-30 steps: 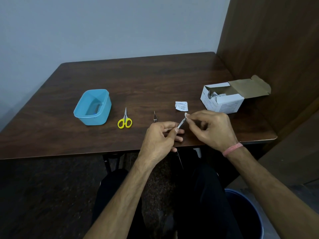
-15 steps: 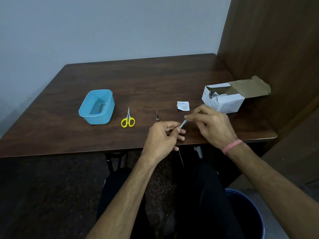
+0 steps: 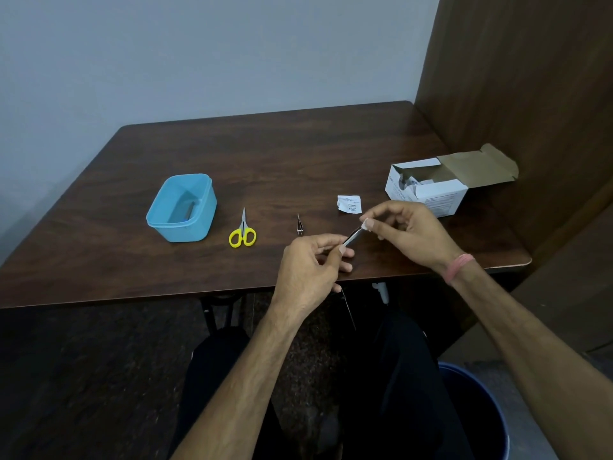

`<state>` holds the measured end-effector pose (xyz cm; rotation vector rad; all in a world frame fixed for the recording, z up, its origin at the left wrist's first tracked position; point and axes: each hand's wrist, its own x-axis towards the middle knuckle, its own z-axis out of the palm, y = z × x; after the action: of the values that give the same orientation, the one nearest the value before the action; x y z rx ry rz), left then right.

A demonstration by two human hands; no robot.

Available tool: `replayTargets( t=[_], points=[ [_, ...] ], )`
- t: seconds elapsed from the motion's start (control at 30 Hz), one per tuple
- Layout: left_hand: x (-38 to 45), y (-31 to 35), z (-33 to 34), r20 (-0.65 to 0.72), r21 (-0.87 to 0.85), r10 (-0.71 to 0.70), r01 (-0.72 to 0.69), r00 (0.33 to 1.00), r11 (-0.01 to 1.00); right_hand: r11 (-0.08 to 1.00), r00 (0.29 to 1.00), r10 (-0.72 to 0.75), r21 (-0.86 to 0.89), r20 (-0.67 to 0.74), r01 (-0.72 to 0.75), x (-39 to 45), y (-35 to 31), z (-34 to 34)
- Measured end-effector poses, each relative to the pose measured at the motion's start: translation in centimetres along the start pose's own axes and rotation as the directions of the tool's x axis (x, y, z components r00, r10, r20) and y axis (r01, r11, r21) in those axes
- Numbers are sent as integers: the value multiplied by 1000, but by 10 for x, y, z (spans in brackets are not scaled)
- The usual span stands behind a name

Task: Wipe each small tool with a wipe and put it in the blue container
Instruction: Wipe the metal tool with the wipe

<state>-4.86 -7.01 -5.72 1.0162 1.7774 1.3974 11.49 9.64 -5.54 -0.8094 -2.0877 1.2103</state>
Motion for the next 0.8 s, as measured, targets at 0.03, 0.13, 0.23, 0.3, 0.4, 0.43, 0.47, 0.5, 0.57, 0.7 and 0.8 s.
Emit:
replayTargets(
  t=[0.03, 0.13, 0.23, 0.3, 0.4, 0.43, 0.47, 0.5, 0.57, 0.7, 0.8],
  points=[
    [0, 0, 0, 2, -3, 0, 0, 1000, 1000, 1000, 1000, -8, 1, -10, 8, -1, 0, 1],
    [-1, 2, -1, 10, -5, 1, -1, 1000, 1000, 999, 998, -43, 22, -47, 44, -4, -3, 4],
    [-1, 1, -2, 20, 0, 2, -2, 1000, 1000, 1000, 997, -27, -17, -70, 26, -4, -3, 4],
    [-1, 1, -2, 22, 2, 0, 0, 1000, 1000, 998, 997, -23, -58, -77, 18, -4, -2, 4],
    [-2, 3, -3, 21, -2, -6, 6, 1000, 1000, 993, 997, -33, -116, -72, 25, -7, -1, 5],
    [-2, 3, -3, 20, -4, -7, 7, 1000, 1000, 991, 997, -39, -133, -72, 29, -8, -1, 5],
    [-2, 4, -3, 19, -4, -7, 7, 1000, 1000, 989, 997, -41, -144, -73, 30, -9, 0, 6],
    [-2, 4, -3, 17, -3, -6, 6, 1000, 1000, 988, 997, -41, -149, -73, 29, -9, -1, 6],
    [-2, 4, -2, 15, -2, -3, 3, 1000, 1000, 989, 997, -48, -145, -66, 38, -9, -2, 6],
    [-2, 3, -1, 10, 7, 1, -1, 1000, 1000, 991, 997, -60, -120, -53, 54, -8, -4, 4],
    [-1, 3, -2, 15, 9, -8, 8, 1000, 1000, 989, 997, -61, -140, -35, 56, -8, -3, 4]
  ],
)
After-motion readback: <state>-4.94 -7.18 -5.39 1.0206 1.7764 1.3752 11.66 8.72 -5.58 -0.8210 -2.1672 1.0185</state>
